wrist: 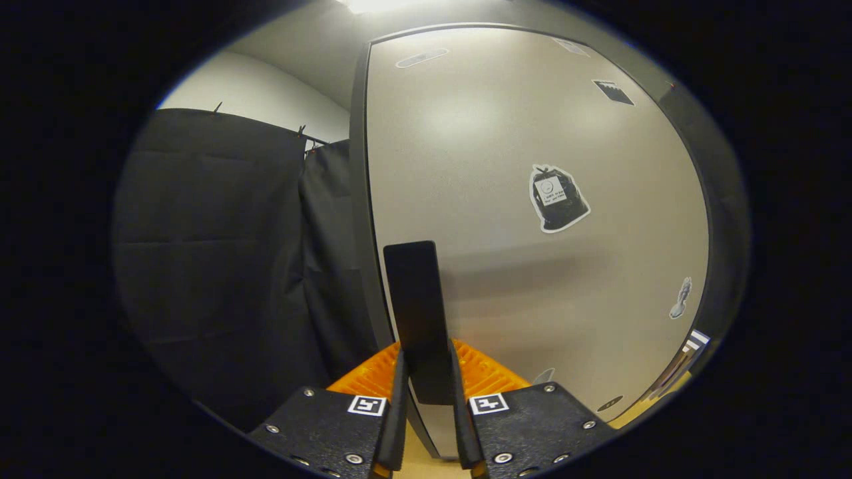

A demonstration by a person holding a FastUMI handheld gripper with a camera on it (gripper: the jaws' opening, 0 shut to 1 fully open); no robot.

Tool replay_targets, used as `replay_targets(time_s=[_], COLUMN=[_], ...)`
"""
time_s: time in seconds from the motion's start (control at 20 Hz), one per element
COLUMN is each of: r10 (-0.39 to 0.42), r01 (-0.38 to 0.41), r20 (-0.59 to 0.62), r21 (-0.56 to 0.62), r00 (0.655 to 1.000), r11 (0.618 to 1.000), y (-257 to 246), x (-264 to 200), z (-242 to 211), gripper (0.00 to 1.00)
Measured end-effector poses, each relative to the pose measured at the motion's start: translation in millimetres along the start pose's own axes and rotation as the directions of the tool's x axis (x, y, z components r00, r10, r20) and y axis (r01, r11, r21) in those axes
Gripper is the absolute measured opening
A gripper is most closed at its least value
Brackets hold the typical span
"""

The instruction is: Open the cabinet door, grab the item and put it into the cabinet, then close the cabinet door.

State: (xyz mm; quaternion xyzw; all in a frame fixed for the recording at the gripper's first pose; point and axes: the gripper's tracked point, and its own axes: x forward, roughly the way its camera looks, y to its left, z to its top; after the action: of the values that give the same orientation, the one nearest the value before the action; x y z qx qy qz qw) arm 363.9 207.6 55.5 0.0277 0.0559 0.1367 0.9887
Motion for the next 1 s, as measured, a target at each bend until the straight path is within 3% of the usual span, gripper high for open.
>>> replay_targets(time_s=[0.15,1.0], r10=[0.011,0.077], r01=[-0.011,-0.081], r20=[-0.003,-0.075], r21=[-0.043,-0.053], r00=[1.000,0.994], r11=[0.999,0.995], y=[3,-15], x=[-7,-67], z=[0,2], gripper=[0.21,0.18])
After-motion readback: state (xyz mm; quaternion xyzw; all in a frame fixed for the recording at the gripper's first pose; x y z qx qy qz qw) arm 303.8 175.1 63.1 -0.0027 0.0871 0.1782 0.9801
